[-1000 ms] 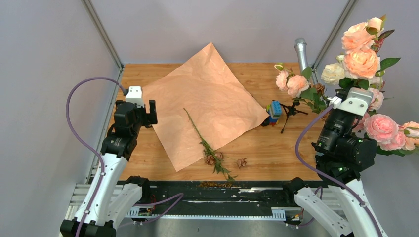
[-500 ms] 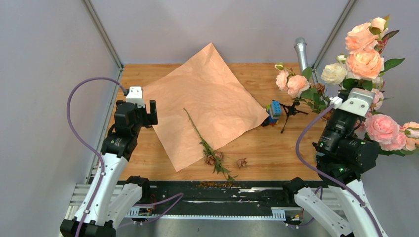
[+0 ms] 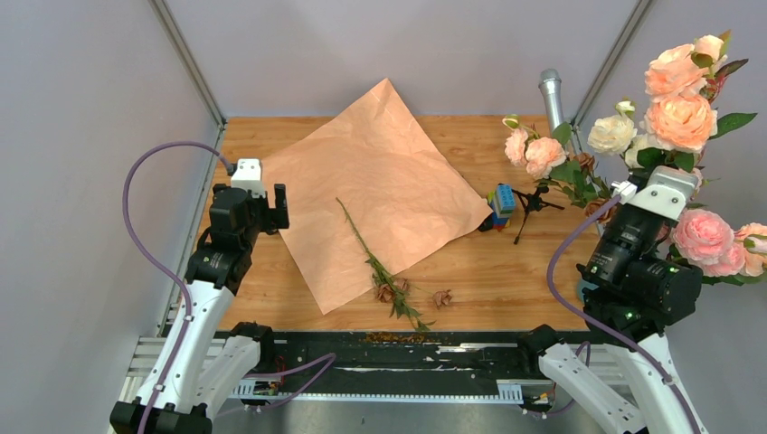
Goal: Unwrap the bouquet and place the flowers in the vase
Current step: Insert the fake flower into the vase.
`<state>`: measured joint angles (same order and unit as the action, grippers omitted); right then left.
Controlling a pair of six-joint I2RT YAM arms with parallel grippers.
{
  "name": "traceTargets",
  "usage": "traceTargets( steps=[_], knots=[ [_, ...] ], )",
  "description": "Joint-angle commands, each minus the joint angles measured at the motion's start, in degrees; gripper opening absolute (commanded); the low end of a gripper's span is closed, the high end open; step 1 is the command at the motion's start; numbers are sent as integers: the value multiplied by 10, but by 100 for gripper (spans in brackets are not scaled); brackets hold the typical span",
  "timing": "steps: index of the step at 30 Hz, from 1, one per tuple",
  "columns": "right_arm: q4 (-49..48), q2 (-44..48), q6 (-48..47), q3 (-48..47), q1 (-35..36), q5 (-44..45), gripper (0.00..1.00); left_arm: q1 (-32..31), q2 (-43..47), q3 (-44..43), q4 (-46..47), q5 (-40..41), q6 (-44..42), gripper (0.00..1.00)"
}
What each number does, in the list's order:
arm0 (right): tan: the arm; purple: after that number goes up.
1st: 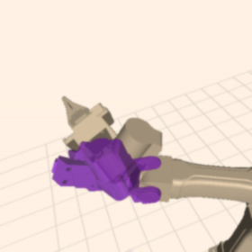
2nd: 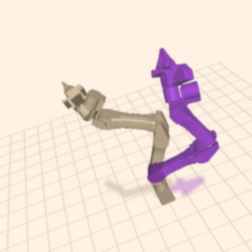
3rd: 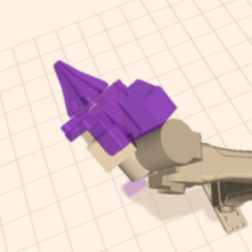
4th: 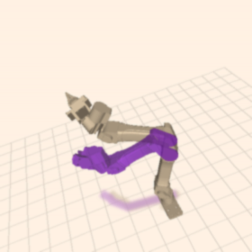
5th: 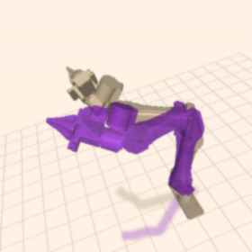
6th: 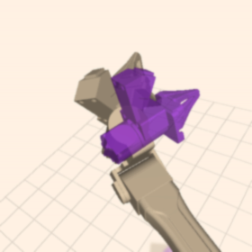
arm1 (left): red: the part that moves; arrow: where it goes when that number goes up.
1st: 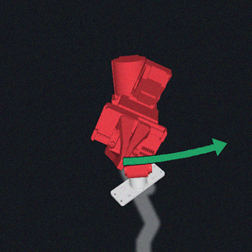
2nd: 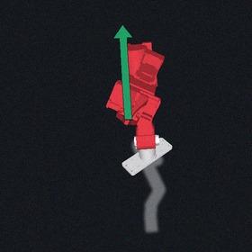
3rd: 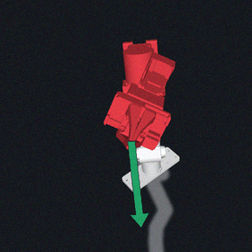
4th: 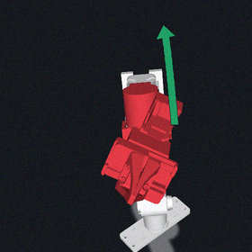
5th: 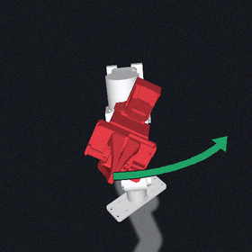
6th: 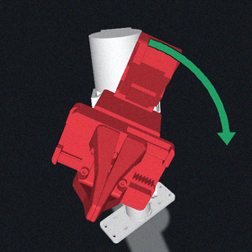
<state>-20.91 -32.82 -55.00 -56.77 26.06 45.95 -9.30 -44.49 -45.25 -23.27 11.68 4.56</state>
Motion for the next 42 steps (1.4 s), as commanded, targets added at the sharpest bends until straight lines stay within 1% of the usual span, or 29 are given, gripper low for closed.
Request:
traceTargets(
  steps=[1,12,21,28,34,42],
  knots=[
    [-17,-7,-19,-38,-4,-2,0,-2,5,1,21,-6,-8,100],
    [-24,-11,-21,-42,-4,-10,0,-5,5,2,21,-9,-8,100],
    [-19,11,15,13,-3,38,0,-9,5,2,21,-9,-8,100],
    [-16,19,20,50,-6,69,0,-14,6,2,22,-8,-8,100],
    [-18,14,31,67,-23,88,0,-18,8,3,21,-8,-8,100],
    [-4,24,85,95,-60,118,0,-24,10,3,20,-7,-9,100]
  ],
)
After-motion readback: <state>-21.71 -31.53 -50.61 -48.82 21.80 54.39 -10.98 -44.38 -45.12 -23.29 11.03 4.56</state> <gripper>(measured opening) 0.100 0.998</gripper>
